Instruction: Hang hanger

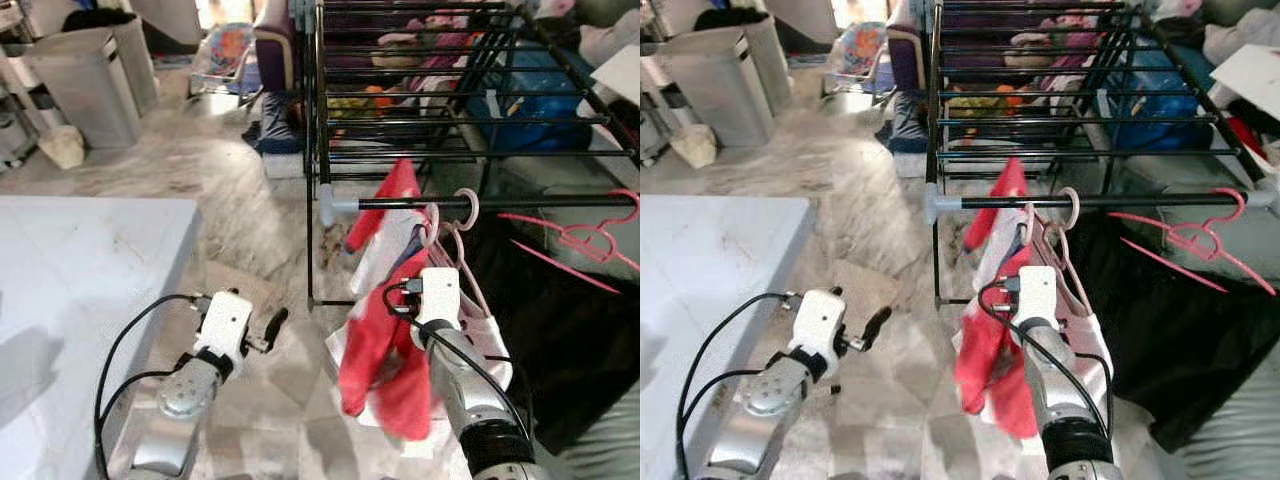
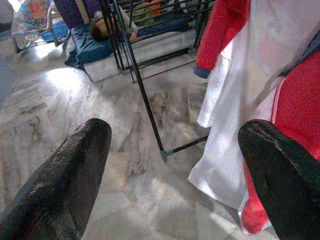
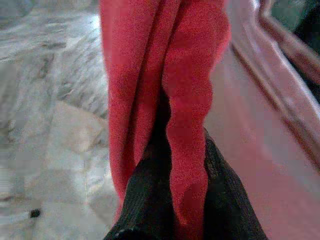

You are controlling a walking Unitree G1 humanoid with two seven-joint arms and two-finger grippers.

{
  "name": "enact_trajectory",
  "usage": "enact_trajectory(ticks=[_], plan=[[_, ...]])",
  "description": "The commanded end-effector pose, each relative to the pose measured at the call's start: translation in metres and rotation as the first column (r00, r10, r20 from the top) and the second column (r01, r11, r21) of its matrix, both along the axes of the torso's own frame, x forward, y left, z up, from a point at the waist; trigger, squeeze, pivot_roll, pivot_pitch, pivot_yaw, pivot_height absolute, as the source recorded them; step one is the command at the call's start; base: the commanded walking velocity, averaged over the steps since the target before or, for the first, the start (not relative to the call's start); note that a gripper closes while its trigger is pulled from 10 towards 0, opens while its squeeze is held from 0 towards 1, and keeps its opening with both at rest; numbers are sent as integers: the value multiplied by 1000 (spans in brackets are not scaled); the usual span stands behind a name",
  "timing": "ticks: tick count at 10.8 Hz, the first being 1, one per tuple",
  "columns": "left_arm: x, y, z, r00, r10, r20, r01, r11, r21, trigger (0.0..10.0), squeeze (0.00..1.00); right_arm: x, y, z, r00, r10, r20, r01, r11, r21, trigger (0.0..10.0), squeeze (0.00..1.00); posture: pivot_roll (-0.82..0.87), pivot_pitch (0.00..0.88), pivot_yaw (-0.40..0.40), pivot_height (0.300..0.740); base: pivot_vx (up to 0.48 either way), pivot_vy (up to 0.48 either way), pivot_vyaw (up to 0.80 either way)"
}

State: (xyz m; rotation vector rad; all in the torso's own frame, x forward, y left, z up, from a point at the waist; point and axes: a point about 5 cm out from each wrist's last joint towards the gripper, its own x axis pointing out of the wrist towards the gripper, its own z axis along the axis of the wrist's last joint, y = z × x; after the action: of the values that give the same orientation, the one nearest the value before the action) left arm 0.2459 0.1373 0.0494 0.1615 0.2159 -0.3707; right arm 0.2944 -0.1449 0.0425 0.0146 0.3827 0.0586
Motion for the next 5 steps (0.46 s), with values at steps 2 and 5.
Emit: enact_trajectory(ticks=[2, 5], plan=[[4, -1, 4, 1000, -15, 1, 15, 1000, 10, 10000, 0, 10, 18, 17, 992, 112, 55, -112, 994, -5, 10000, 0, 34, 0, 36, 740, 0, 0, 0], [5, -6, 3, 1000, -15, -8, 15, 1000, -6, 10000, 0, 35, 36, 30, 975, 223, 5, -223, 975, -16, 10000, 0, 34, 0, 22, 740, 0, 0, 0]])
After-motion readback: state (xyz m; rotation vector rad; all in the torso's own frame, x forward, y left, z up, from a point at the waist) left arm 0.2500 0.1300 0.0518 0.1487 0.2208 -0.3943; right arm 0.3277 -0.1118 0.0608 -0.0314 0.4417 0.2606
